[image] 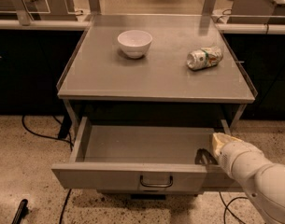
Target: Open top drawer
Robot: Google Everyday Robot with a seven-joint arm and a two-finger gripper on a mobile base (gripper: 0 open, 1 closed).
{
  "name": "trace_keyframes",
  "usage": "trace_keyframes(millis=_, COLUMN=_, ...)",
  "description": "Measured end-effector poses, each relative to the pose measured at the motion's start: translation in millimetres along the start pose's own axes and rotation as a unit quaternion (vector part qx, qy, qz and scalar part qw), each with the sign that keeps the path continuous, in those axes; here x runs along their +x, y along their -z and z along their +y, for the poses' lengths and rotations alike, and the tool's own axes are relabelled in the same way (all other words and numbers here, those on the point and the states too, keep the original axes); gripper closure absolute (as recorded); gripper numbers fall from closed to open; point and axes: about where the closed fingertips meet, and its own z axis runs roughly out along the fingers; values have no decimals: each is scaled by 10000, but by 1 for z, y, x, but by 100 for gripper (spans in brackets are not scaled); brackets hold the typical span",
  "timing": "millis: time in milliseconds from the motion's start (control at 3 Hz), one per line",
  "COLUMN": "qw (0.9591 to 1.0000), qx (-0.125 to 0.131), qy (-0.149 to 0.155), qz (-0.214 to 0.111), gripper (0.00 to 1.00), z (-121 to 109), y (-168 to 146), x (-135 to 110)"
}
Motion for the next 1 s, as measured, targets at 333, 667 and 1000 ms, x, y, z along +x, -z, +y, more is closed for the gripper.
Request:
trace_keyframes(millis=333, qw=10000, qx=0, qy=0, qz=0, gripper=11, z=0, y=0, x=0)
trace_keyframes(millis=667, qw=10000, qx=0, qy=0, qz=0, gripper=0, z=0, y=0, x=0)
trace_keyframes(millis=1000, qw=10000, qx=0, qy=0, qz=0, gripper=0, z=0, y=0, x=0)
